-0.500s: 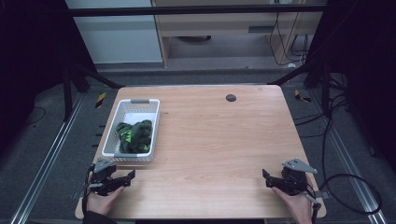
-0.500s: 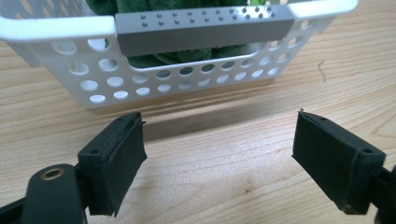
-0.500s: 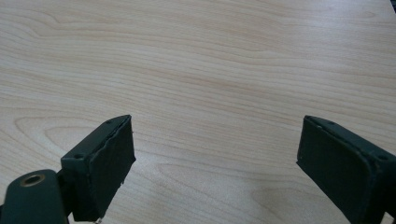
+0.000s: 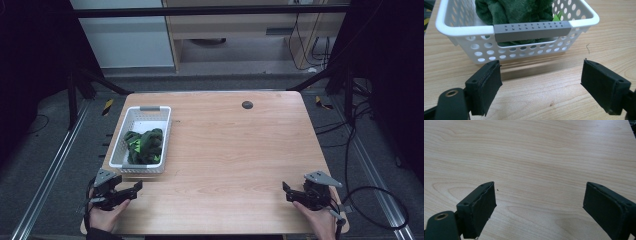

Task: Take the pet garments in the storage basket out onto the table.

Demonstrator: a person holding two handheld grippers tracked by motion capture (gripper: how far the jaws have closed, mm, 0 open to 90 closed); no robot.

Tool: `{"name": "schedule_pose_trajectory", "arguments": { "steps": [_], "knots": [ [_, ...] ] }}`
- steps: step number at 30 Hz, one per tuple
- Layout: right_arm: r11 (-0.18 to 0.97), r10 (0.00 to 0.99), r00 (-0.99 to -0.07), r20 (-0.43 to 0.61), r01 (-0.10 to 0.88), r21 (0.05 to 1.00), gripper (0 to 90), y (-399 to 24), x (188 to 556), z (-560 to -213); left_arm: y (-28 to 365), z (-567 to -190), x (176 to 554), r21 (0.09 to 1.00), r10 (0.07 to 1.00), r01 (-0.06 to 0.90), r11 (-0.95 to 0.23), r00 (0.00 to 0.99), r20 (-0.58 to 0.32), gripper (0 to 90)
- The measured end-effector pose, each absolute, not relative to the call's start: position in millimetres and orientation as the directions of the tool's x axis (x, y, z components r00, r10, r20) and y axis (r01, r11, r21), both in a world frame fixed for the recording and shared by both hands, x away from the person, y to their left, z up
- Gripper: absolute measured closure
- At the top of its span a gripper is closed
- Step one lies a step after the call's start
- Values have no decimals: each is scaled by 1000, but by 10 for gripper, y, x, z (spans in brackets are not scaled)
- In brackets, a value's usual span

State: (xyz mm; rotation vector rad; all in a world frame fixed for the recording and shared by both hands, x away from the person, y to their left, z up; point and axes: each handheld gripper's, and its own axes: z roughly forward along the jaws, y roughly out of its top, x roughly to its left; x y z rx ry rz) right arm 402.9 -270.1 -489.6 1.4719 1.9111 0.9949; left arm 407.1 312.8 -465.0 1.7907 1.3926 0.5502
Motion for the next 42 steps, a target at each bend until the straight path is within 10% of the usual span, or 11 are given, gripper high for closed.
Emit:
{"name": "schedule_pose_trajectory", "arguments": {
  "steps": [42],
  "knots": [
    [174, 954, -301, 1, 555, 813, 94, -2653, 4030, -4895, 3142, -4101, 4110, 856, 921, 513, -68, 361, -143, 149]
  ]
}}
